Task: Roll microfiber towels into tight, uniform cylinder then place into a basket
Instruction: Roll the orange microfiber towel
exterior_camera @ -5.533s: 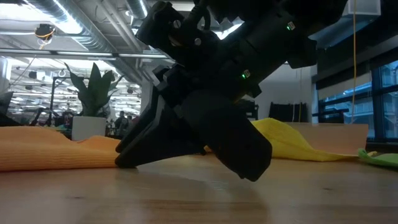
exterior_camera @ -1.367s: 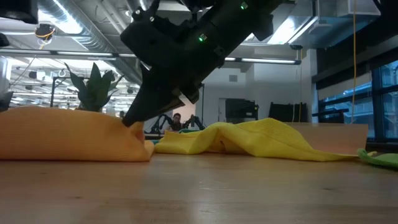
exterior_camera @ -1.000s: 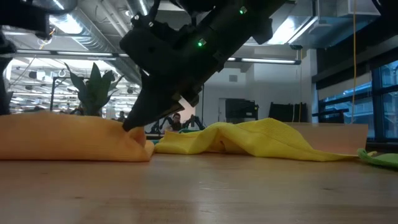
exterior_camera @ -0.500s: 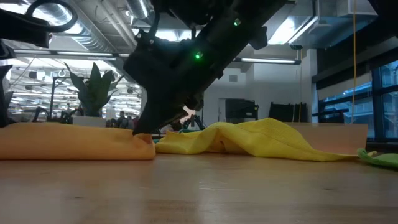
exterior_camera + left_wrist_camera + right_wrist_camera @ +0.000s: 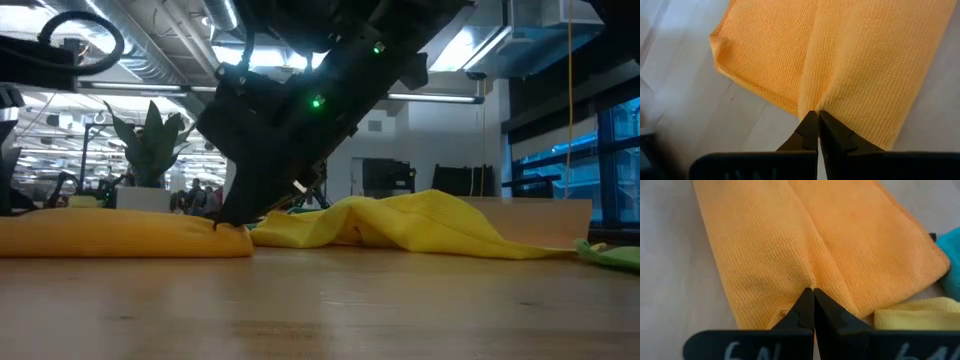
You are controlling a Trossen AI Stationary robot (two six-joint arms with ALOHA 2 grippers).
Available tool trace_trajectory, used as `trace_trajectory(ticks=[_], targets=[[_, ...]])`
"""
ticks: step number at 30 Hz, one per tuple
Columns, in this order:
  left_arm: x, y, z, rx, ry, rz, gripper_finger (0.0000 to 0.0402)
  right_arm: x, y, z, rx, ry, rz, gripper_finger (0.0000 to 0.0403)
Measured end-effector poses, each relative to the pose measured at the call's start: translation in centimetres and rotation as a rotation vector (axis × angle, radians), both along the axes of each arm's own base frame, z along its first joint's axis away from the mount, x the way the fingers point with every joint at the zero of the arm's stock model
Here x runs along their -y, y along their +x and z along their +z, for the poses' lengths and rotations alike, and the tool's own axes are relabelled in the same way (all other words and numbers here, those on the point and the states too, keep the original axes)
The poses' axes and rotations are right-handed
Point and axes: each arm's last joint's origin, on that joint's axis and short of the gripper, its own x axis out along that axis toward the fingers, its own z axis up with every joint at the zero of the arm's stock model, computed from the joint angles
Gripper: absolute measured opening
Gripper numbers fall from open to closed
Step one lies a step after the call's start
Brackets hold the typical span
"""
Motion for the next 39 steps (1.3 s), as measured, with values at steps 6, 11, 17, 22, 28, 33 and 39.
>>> trace_trajectory(ticks=[6,11,17,22,28,33,39], targets=[[-0.1,0.2,-0.1,-0.002,0.002,-0.001,0.0000,0.0,0.0,0.0,-0.003,0.000,0.001,0.0000],[-0.2,0.3,-0.1,-0.002,-0.001,-0.009,0.0002,0.0,0.0,0.0,-0.002,0.000,0.001,0.0000],[-0.4,0.6,-0.1,-0.001,-0.002,0.003,0.0036,0.0,0.0,0.0,-0.002,0.000,0.001,0.0000],[-1.1,0.8,0.0,-0.029,0.020,0.021,0.0067,0.0,0.0,0.0,-0.002,0.000,0.001,0.0000],[-1.6,0.6,2.0,-0.079,0.068,0.037,0.0072,0.0,0.0,0.0,-0.003,0.000,0.001,0.0000],[-1.1,1.0,3.8,-0.045,0.045,0.034,0.0069,0.0,0.0,0.0,-0.004,0.000,0.001,0.0000],[0.0,1.6,5.0,0.010,0.006,0.008,0.0069,0.0,0.0,0.0,-0.005,0.000,0.001,0.0000]])
